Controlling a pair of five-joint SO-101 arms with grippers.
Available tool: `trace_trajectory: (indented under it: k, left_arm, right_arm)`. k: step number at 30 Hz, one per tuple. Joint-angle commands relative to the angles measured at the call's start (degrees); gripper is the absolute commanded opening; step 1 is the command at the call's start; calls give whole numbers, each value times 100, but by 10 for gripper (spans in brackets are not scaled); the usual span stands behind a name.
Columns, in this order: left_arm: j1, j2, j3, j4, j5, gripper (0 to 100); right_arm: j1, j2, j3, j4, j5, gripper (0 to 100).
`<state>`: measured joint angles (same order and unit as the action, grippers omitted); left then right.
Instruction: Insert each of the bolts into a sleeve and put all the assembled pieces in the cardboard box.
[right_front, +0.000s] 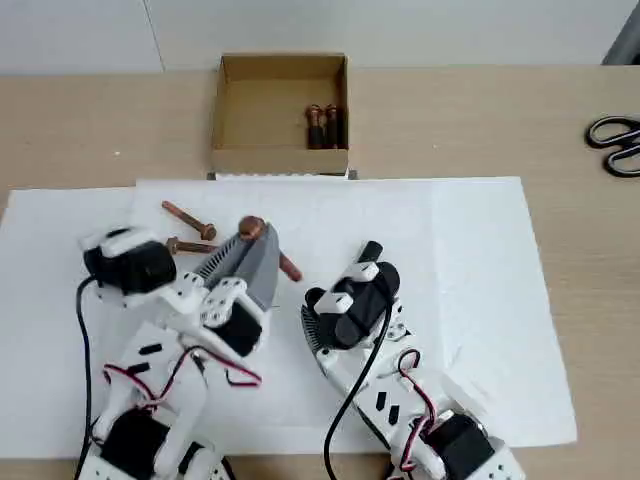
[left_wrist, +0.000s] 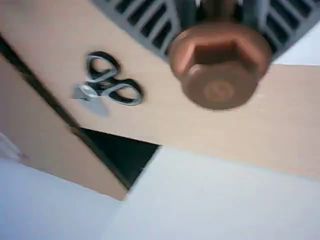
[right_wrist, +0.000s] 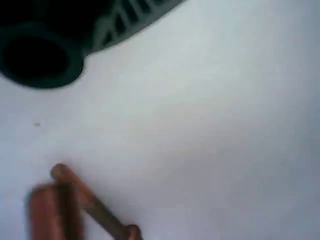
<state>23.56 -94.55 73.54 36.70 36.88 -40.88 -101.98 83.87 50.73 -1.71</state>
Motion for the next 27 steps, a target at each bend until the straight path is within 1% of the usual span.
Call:
trace_trajectory:
  k: [1, 6, 12, 27]
  left_arm:
    - [281, -404, 163, -176, -211, 6]
    - [387, -651, 338, -149, -316, 6]
    - [387, -686, 321, 290, -440, 6]
    - [387, -677, 488, 299, -440, 6]
  right_arm:
    - [-66, -57, -53, -145, -26, 3]
    - [-75, -57, -70, -145, -26, 3]
    - [-75, -57, -185, -154, 448, 3]
    - [-75, -57, -299, -145, 475, 3]
